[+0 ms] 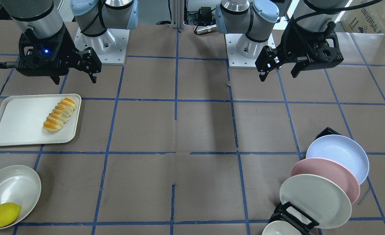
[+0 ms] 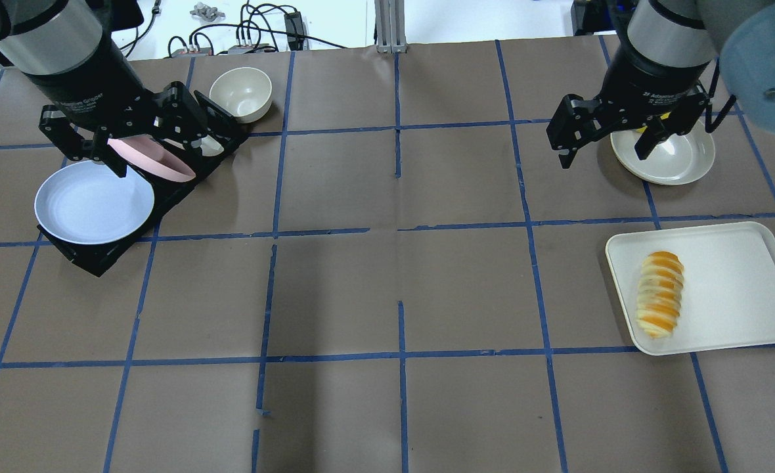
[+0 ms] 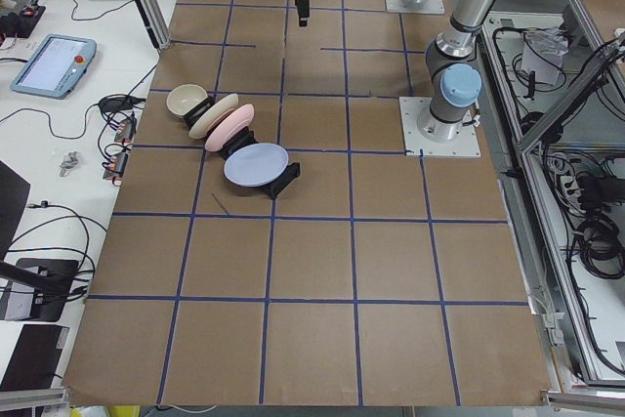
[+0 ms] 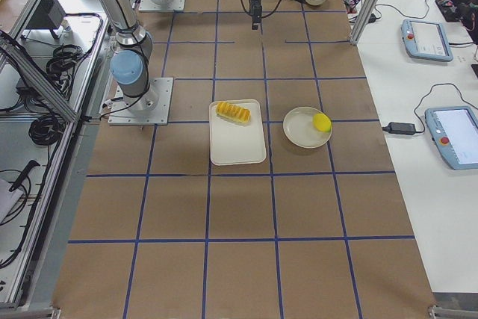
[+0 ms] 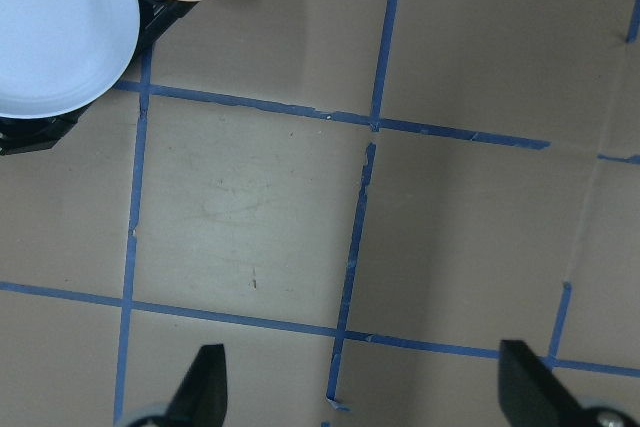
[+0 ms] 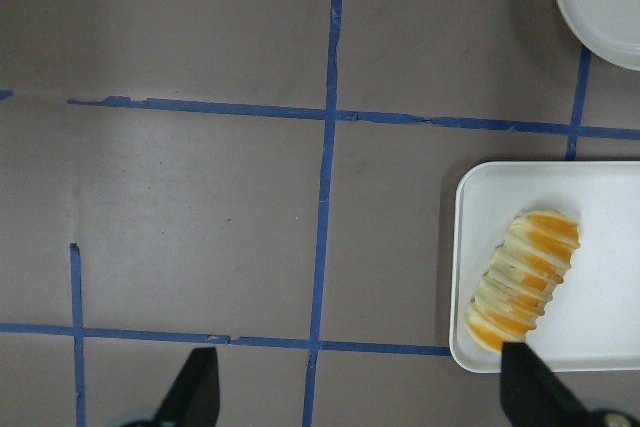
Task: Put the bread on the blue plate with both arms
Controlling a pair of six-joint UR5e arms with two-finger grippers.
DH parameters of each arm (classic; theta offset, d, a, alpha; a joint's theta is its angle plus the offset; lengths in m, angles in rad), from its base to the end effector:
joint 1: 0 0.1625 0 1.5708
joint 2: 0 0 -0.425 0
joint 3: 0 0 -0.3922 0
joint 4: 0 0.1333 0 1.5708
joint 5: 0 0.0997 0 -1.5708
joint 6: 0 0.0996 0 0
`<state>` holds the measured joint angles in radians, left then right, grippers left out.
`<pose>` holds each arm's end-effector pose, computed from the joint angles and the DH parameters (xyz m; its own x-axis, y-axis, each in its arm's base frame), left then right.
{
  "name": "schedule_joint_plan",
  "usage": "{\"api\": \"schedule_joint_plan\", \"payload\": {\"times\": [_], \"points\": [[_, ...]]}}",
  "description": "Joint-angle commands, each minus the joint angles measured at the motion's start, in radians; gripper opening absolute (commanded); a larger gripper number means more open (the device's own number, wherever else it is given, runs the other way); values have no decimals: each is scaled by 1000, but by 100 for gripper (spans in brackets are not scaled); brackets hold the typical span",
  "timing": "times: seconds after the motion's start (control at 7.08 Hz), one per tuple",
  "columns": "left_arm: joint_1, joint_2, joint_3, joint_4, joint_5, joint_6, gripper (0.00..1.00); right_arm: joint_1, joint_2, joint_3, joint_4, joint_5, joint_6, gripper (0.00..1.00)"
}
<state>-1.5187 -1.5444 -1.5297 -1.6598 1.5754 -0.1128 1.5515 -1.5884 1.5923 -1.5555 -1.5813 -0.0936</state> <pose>-0.1078 -0.4839 0.5121 -0.9864 -0.1640 -0.0070 -0.1641 0.9862 0.0209 0.1229 -0.4849 0.4844 -0.9972 -0.0744 0.0087 -0.0742 0.9970 0.0201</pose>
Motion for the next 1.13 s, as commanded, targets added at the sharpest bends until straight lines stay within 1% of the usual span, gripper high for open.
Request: {"api": "schedule_joint_plan", "payload": {"times": [0.0, 0.28, 0.42, 0.56, 0.71, 0.85, 0.99], "points": [[0, 0, 0, 2, 2, -1, 95, -1, -1, 0, 0, 1, -1, 100], [12, 4, 3, 2, 8, 15, 95, -11, 8, 12, 2, 0, -47, 100], [24, 7, 12, -1, 11, 37, 97, -40, 13, 65, -56, -6, -119, 99], [66, 9, 17, -2, 14, 141, 97, -92, 4, 136, -133, -41, -162, 99], [162, 9, 19, -9, 8, 242, 97, -140, 1, 193, -191, -51, -190, 97], [270, -2, 17, -5, -1, 377, 97, -230, 1, 260, -254, -48, -196, 97], [344, -67, 26, 8, -3, 472, 97, -317, 1, 334, -323, -37, -208, 97]]}}
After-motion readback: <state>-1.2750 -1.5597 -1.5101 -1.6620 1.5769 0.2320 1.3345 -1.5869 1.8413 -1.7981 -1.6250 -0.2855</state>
